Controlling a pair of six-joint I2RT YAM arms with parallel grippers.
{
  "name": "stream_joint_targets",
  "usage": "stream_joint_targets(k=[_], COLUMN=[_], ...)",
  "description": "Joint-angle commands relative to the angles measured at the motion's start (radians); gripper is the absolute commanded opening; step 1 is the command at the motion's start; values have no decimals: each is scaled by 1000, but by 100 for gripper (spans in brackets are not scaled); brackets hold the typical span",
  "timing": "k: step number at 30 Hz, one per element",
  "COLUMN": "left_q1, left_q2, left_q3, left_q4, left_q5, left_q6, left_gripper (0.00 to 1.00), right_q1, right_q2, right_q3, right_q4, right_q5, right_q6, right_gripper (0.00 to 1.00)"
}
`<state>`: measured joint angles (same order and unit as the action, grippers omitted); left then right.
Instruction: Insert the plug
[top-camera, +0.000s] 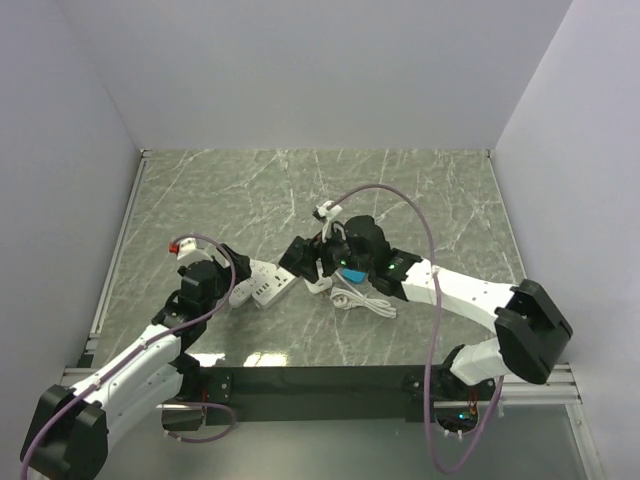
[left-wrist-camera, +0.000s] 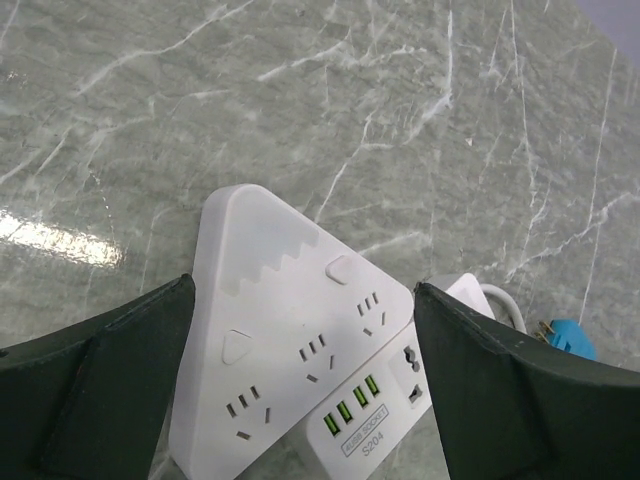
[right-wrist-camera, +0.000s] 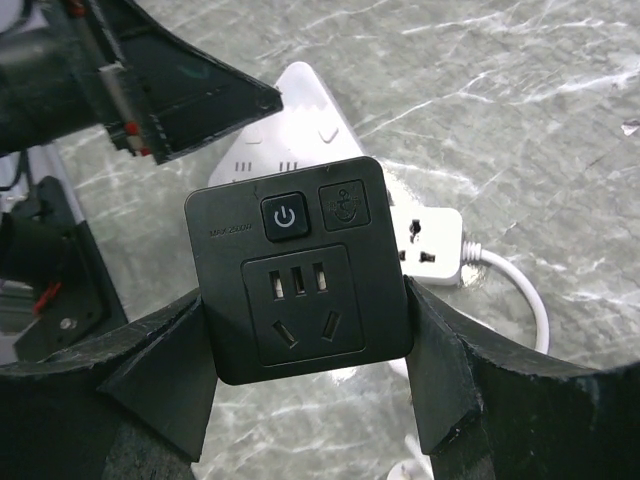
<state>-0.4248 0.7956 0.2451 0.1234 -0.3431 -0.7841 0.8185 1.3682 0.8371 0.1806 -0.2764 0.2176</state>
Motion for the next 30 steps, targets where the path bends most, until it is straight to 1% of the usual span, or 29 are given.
stream_joint_targets(k=[1,4,8,11,15,18,21,24,26,30], left_q1=[8,8,8,8,8,6,-5,-38,-87,-112], left_q2=[-19,-7,51,82,85,112,145,174,201,299], left_q3=[-1,2,6,8,6,-6,-13,2,13,48], left_q4=[44,35,44,48,51,82,122,151,182,226], left_q5=[-22,-14,22,18,3,26,65,82,43,59], left_q6=[-29,-40,-55,-69,-73,-81,-86,-95,-93,-67], left_gripper=[96,94,92,93,93,92,89,87,86,86], right_q1=[28,39,39,39,33,24,13,8,8,7], right_q2=[37,107,144,146,134,114,91,68,54,35], right_q3=[83,115,135,142,129,102,67,34,13,-3], right_q4=[134,146,174,184,183,189,197,214,220,209], right_q5=[46,52,52,52,58,62,66,74,83,95], right_q6=[-34,-44,-44,-47,-52,-50,-49,-50,-47,-57], right_gripper=[0,0,0,0,0,0,0,0,0,0])
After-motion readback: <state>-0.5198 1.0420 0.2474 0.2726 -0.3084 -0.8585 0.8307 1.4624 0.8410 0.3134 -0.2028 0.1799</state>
